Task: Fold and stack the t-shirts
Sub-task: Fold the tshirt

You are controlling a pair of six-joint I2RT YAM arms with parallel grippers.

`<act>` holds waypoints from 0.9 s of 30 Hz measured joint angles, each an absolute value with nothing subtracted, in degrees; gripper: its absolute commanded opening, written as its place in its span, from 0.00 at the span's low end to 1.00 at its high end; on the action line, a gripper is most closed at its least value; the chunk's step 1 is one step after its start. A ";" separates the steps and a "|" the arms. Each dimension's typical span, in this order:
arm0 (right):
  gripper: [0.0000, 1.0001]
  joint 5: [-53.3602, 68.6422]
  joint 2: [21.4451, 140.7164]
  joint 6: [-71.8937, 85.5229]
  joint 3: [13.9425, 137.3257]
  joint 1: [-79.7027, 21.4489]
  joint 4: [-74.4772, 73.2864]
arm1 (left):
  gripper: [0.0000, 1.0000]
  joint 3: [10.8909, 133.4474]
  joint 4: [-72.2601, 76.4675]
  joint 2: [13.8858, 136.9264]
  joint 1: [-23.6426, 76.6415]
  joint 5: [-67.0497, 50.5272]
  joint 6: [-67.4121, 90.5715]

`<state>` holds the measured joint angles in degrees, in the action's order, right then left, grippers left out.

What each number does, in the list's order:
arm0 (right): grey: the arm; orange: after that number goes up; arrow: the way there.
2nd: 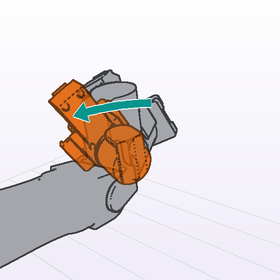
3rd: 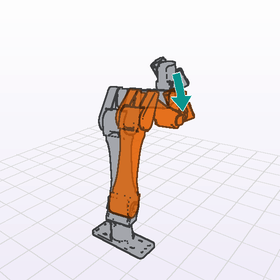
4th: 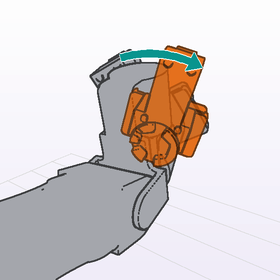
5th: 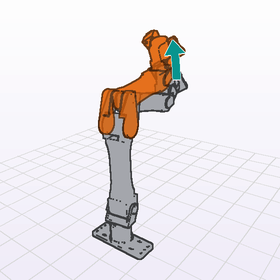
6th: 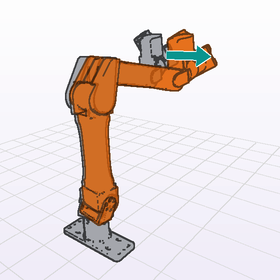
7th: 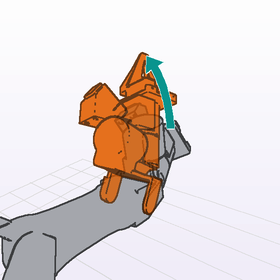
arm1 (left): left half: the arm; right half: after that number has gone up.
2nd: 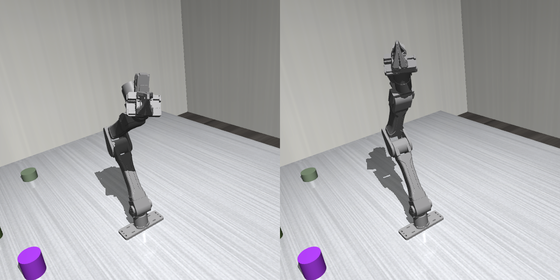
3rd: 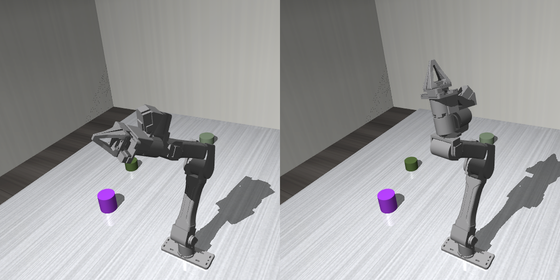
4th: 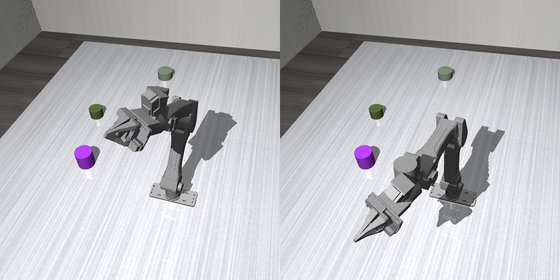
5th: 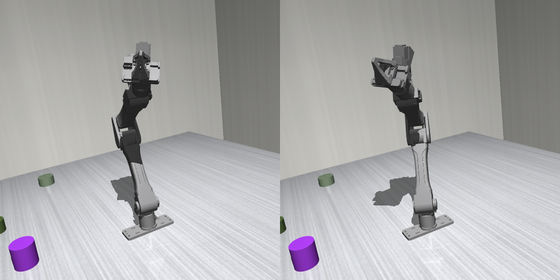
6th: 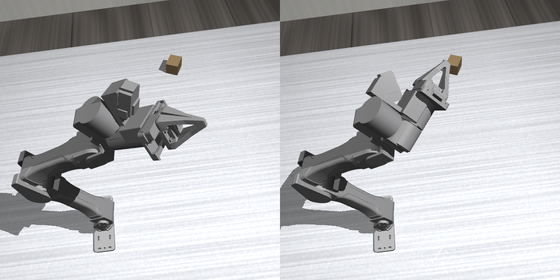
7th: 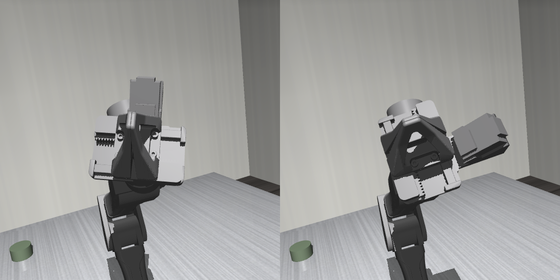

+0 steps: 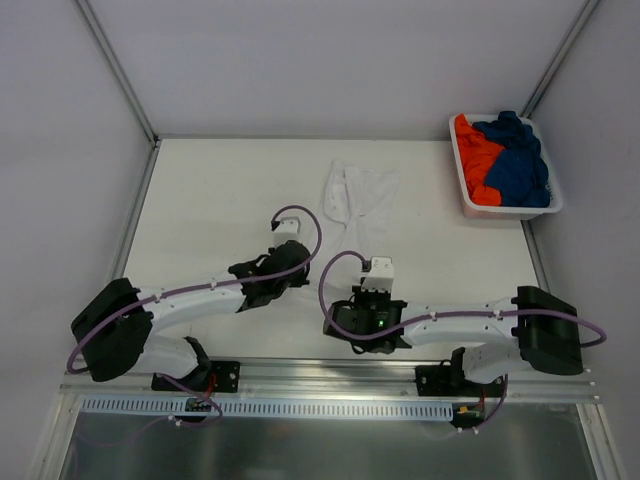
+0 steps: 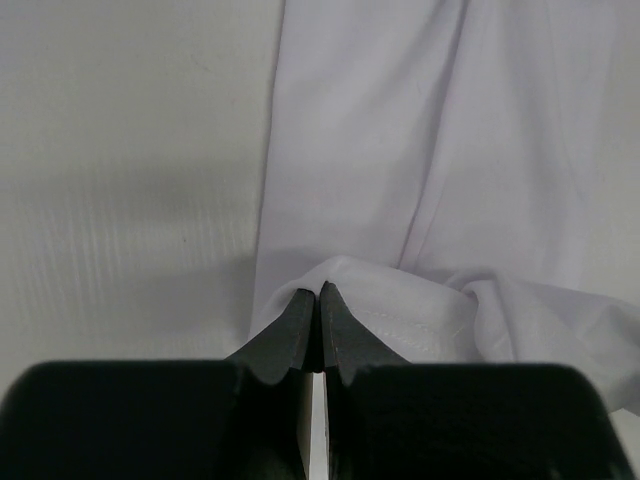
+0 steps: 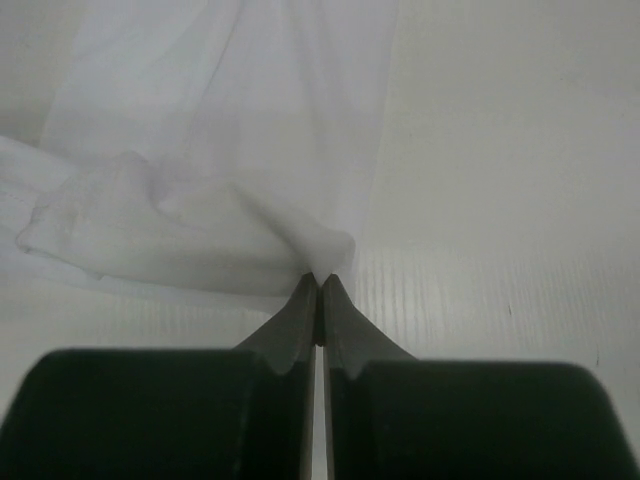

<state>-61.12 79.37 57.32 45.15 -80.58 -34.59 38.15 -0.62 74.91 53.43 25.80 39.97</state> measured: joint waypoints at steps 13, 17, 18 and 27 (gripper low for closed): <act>0.01 -56.53 83.59 35.81 45.34 -65.34 -17.58 | 0.00 54.17 7.57 94.98 46.19 19.75 30.83; 0.01 -54.65 85.95 31.94 45.54 -61.28 -13.52 | 0.00 57.91 7.99 98.78 45.19 18.39 29.63; 0.00 -54.37 86.59 31.16 45.76 -60.47 -12.80 | 0.00 58.59 7.99 99.37 44.91 18.33 29.32; 0.35 -53.08 91.50 27.94 49.21 -54.35 -9.56 | 0.80 62.65 7.64 103.81 41.91 19.68 27.29</act>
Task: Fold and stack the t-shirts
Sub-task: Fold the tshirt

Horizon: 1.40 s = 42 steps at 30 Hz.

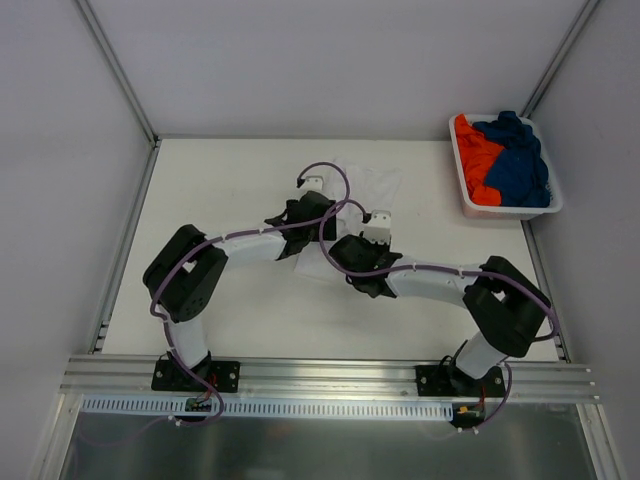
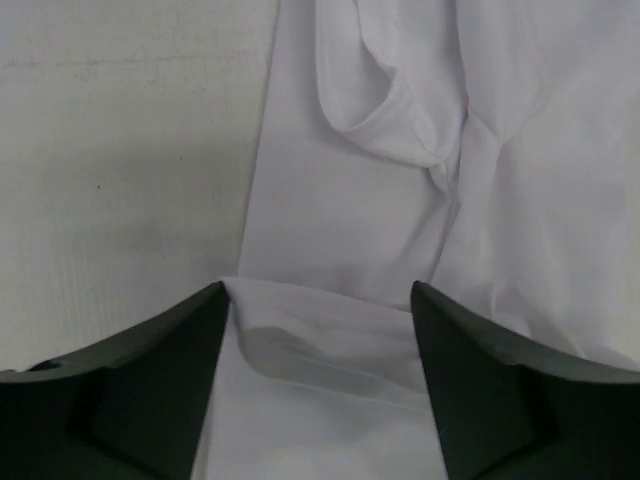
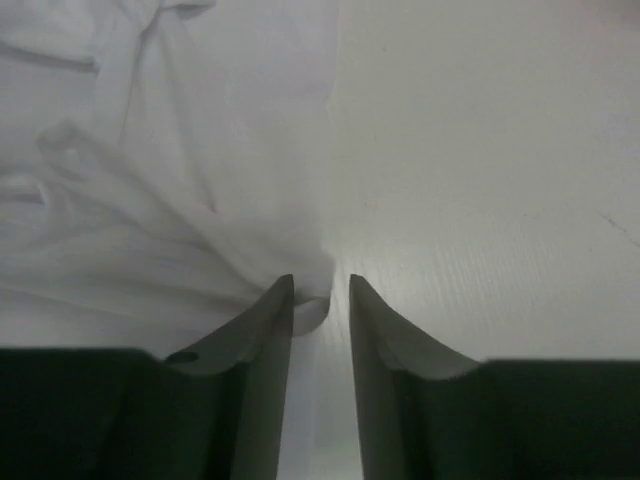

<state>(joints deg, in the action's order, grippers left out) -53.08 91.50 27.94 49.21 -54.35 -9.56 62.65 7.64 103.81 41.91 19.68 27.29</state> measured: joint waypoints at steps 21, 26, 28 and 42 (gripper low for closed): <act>0.58 -51.96 89.86 14.26 56.12 -44.07 -0.84 | 0.99 79.83 8.75 107.81 37.06 15.70 24.38; 0.05 -45.34 80.23 12.40 49.19 -46.81 1.98 | 0.09 79.24 7.35 107.35 37.06 15.62 24.64; 0.01 -41.67 78.02 12.80 48.47 -47.77 2.39 | 0.00 76.60 6.15 105.73 37.06 15.92 25.10; 0.01 -22.76 83.88 15.42 45.63 -48.21 7.94 | 0.00 53.69 0.32 92.36 37.52 16.36 37.08</act>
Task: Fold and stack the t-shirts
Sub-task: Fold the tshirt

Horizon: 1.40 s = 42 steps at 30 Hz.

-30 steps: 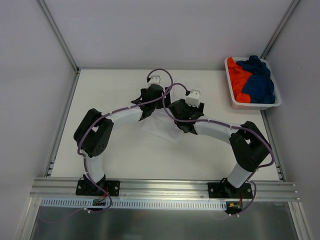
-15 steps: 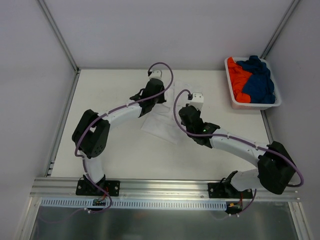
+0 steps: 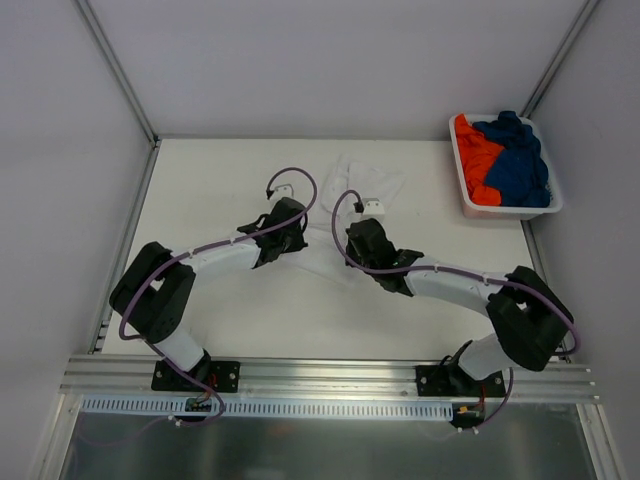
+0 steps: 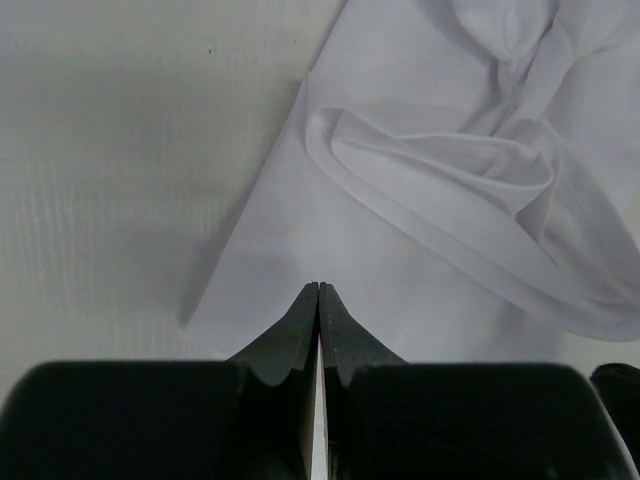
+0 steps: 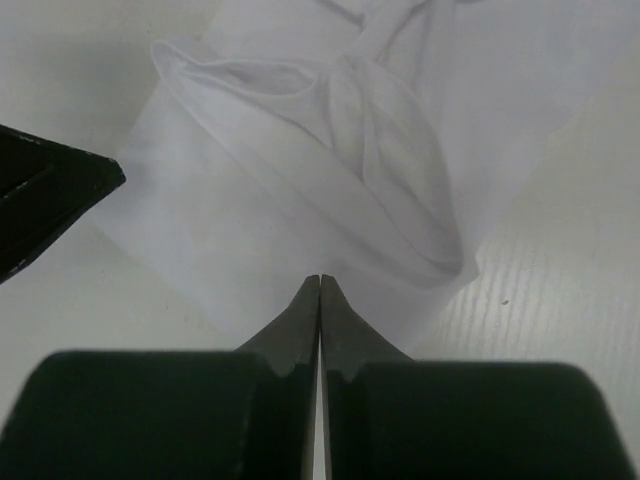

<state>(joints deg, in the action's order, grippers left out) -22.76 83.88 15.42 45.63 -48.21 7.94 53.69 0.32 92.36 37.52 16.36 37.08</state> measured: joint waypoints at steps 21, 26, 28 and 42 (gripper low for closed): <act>0.01 -15.99 100.20 16.75 56.97 -46.46 8.67 | 0.00 48.75 3.95 96.49 37.56 11.77 42.06; 0.01 -15.64 104.64 16.91 60.84 -45.45 7.25 | 0.00 47.68 5.93 96.42 37.85 11.14 42.81; 0.01 -15.55 106.17 16.99 62.17 -44.91 6.55 | 0.00 47.07 6.90 96.23 38.11 11.03 42.98; 0.00 -20.12 109.67 13.93 73.36 -41.01 -0.49 | 0.00 36.51 8.69 86.85 41.41 11.22 46.04</act>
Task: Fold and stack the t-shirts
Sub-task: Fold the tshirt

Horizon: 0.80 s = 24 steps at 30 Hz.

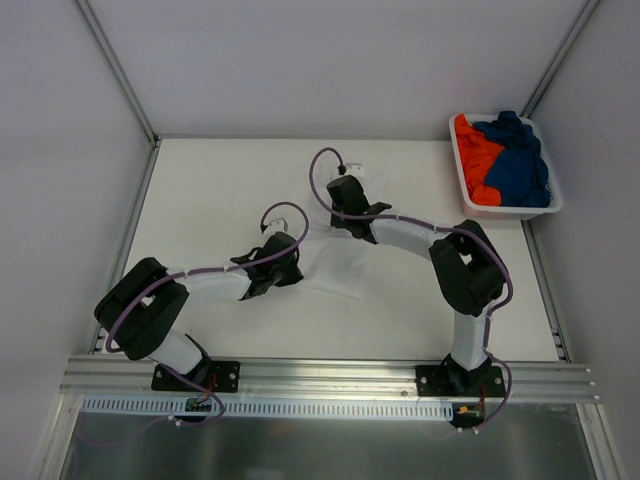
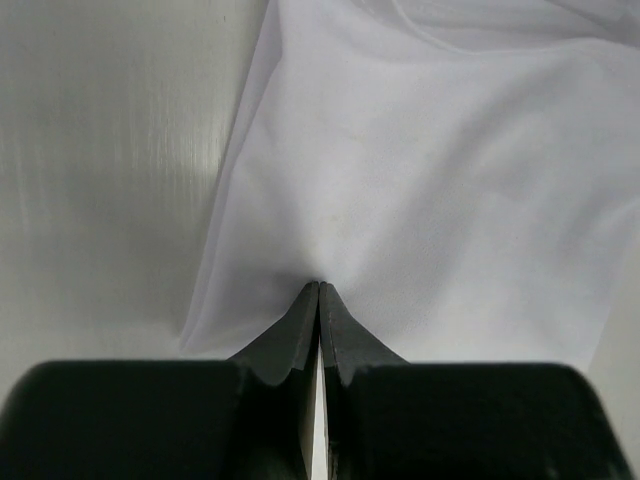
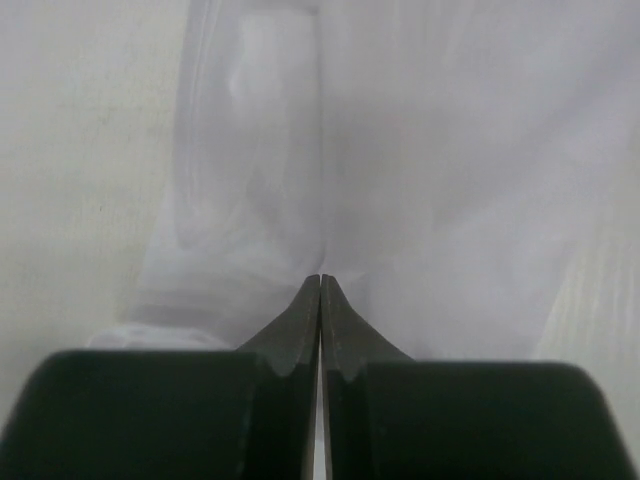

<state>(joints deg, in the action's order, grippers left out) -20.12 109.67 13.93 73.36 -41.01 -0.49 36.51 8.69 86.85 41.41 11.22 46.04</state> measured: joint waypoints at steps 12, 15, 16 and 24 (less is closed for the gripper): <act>0.01 -21.17 108.95 10.41 74.43 -37.87 -3.33 | 0.00 33.06 7.99 83.18 45.23 12.60 49.23; 0.01 -20.18 101.95 10.46 67.81 -38.59 -4.25 | 0.00 33.06 7.55 83.09 47.57 13.63 50.54; 0.01 -19.79 99.04 10.44 65.91 -38.98 -4.60 | 0.00 33.06 7.38 83.02 48.77 13.96 51.24; 0.01 -15.99 81.17 11.46 57.17 -44.29 -5.15 | 0.00 32.93 3.68 81.60 59.13 16.21 57.89</act>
